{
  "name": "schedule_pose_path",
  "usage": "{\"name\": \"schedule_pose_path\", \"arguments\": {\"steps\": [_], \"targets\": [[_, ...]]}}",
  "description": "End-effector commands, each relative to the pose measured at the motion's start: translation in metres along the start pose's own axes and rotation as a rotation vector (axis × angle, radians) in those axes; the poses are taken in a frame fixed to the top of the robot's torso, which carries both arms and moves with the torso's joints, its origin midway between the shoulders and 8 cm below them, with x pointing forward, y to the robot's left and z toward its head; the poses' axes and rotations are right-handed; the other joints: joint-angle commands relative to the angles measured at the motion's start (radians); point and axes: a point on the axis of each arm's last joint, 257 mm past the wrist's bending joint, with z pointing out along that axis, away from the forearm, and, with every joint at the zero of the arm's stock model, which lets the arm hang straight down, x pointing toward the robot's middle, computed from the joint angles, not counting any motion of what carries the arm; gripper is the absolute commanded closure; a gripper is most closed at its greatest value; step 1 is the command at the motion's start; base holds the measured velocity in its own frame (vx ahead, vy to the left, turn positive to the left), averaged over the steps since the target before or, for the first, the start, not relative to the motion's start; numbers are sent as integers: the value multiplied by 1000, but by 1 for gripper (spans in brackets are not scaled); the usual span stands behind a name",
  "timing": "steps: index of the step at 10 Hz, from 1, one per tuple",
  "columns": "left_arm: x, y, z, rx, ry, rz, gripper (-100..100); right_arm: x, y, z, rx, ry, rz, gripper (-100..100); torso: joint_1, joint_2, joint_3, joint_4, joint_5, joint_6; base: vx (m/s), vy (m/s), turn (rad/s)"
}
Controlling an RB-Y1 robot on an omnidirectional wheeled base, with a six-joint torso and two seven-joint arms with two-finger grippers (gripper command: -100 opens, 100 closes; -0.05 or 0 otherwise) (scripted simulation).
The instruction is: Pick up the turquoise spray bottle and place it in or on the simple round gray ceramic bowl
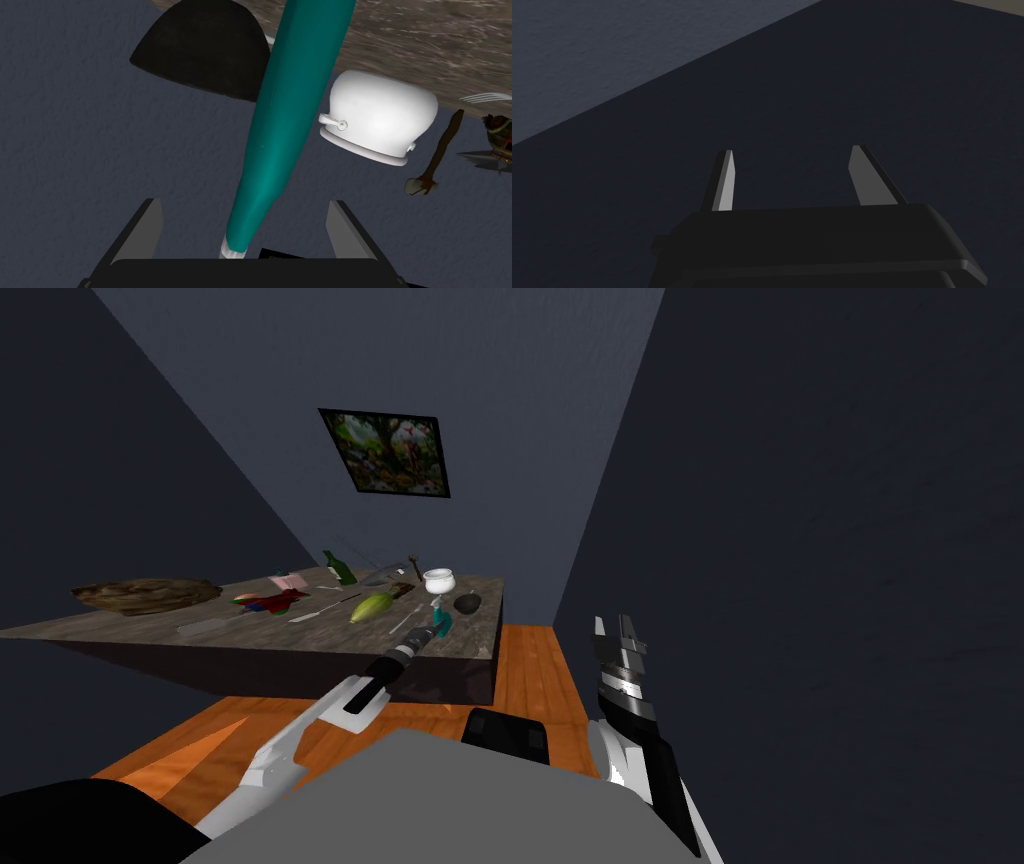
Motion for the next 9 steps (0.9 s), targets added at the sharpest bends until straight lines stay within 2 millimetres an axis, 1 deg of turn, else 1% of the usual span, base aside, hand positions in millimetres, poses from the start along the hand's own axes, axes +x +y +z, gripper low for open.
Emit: {"name": "schedule_pose_path", "arguments": {"steps": [1,4,5,6,7,9], "targets": [[2,23,-1,-33,27,79,-100,0,0,0,0,0,0,0,0,0,0,0,0,0,14,-76,-110],[-1,52,-4,-74,63,198,-100,0,0,0,0,0,0,0,2,0,0,0,0,0,17,-53,-73],[-1,46,-6,-65,56,172,-100,0,0,0,0,0,0,0,2,0,0,0,0,0,10,-19,-8],[-2,47,-6,-67,57,177,0,0,0,0,0,0,0,0,3,1,0,0,1,0,0,0,0],[-4,58,-7,-65,58,177,-100,0,0,0,0,0,0,0,4,1,1,0,1,0,32,-44,5],[-6,69,-7,-64,58,177,-100,0,0,0,0,0,0,0,1,-2,-1,0,0,0,67,-66,10]]}}
